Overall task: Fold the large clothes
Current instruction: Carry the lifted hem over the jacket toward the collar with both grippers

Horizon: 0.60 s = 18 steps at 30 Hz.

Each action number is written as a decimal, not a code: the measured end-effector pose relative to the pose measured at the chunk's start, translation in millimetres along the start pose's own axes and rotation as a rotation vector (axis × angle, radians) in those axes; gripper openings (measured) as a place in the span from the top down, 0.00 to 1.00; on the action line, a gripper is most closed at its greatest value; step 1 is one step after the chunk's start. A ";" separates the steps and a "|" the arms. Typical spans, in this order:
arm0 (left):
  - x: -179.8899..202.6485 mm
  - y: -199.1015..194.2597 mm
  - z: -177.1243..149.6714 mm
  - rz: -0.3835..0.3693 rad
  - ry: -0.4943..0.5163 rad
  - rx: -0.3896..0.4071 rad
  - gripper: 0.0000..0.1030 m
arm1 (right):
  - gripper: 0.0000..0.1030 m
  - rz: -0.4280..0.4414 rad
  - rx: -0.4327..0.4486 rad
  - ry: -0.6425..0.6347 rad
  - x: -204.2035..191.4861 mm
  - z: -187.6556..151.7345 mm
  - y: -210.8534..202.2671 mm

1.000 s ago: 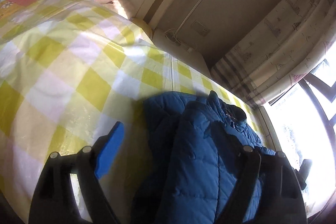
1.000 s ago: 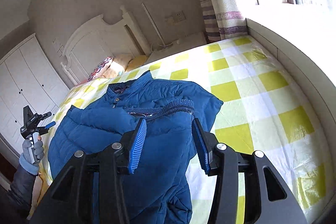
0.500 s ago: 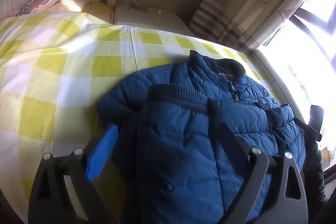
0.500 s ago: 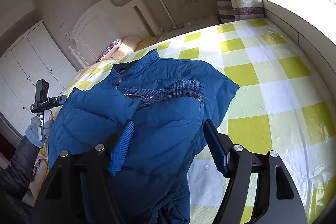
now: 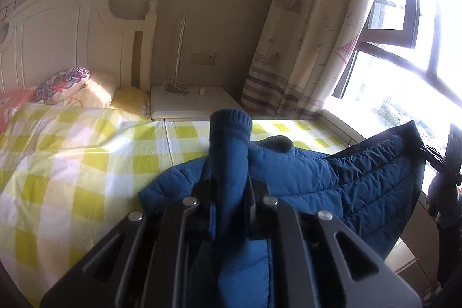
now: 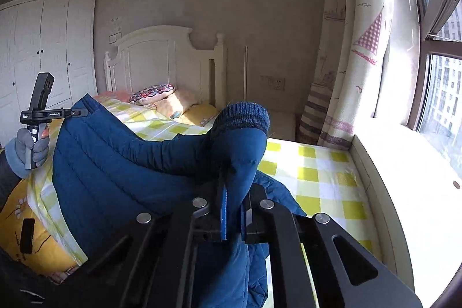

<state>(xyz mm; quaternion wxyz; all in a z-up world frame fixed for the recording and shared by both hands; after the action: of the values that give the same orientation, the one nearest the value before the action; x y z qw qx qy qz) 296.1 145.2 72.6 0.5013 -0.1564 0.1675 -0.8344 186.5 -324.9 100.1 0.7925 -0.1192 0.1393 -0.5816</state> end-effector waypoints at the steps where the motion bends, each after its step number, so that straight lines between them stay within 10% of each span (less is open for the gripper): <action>1: -4.7 -5.8 19.2 0.032 -0.011 0.021 0.88 | 0.94 -0.020 0.017 -0.001 2.8 22.8 7.0; 7: -62.8 78.9 91.1 0.164 -0.156 -0.062 0.82 | 0.94 -0.144 -0.166 0.240 62.0 72.2 149.5; 14: -85.1 248.5 -13.8 0.313 -0.174 -0.377 0.80 | 0.93 -0.291 -0.443 0.400 104.9 -72.2 277.8; 18: -112.6 250.3 -26.5 0.234 -0.309 -0.336 0.77 | 0.93 -0.219 -0.414 0.528 122.4 -88.9 282.1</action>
<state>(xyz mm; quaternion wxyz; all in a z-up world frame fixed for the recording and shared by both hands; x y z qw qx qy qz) 531.5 138.1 -70.7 0.5811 -0.3429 0.2421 -0.6972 440.0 -361.0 -91.9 0.6212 -0.1372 0.4407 -0.6333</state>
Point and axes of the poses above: each gripper's, at about its wrist camera, not at the fingertips, and y roughly the way its jaws point, x to its right, z to its top, the point moved 1 cm from there along y, roughly the way its jaws point, and after that the axes turned 6 degrees about y, right-handed, at the moved point
